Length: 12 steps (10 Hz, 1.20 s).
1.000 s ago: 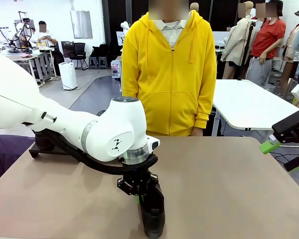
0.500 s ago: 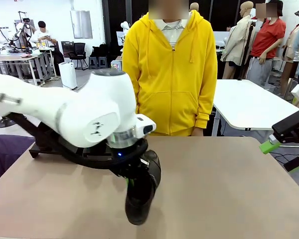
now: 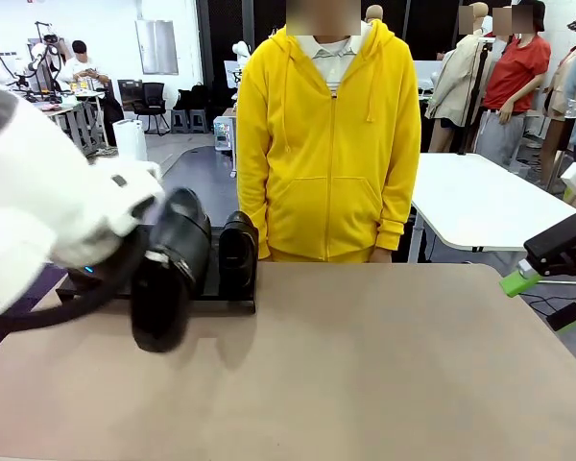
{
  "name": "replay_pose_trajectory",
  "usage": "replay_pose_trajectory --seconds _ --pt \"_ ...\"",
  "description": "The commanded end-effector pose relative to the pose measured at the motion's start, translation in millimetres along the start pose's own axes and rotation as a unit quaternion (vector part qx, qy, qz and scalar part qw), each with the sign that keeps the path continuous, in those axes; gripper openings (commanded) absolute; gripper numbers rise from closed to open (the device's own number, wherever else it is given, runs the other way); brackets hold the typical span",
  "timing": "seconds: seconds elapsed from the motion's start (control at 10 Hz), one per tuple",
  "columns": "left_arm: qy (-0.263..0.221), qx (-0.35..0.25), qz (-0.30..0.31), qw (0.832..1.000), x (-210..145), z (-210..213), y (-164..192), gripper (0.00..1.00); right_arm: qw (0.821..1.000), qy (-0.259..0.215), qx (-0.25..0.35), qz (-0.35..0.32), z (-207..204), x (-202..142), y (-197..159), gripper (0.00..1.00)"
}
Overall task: Organize the shoes by placing them on the stand.
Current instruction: Place the Shoe from the middle of the table onto the Shoes Stand.
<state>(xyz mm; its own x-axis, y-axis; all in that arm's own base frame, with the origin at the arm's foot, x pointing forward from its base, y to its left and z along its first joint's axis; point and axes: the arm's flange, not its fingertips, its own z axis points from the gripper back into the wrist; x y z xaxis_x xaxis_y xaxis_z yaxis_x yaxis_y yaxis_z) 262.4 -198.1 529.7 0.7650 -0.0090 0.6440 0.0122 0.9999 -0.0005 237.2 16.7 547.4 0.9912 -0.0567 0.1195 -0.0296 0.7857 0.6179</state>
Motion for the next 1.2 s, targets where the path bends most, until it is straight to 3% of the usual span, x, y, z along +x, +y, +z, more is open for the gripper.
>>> replay_pose_trajectory --seconds 0.0,0.3,0.5,0.6,1.1 --pt "0.016 -0.007 -0.043 0.999 -39.0 -21.6 93.8 0.00 1.000 -0.001 0.013 -0.006 1.9 0.5 3.8 1.00" --pt "0.097 -0.051 -0.014 0.994 -10.5 -39.9 174.6 0.00 1.000 -0.001 0.013 -0.006 1.9 0.5 3.8 1.00" --pt "0.104 -0.065 0.063 0.990 -1.8 -61.4 199.4 0.00 1.000 -0.001 0.013 -0.006 1.9 0.5 3.8 1.00" --pt "0.099 -0.044 -0.008 0.994 32.9 -33.6 173.6 0.00 1.000 -0.001 0.013 -0.006 1.9 0.5 3.8 1.00" --pt "0.099 -0.044 -0.008 0.994 32.9 -33.6 173.6 0.00 1.000 -0.001 0.013 -0.006 1.9 0.5 3.8 1.00"
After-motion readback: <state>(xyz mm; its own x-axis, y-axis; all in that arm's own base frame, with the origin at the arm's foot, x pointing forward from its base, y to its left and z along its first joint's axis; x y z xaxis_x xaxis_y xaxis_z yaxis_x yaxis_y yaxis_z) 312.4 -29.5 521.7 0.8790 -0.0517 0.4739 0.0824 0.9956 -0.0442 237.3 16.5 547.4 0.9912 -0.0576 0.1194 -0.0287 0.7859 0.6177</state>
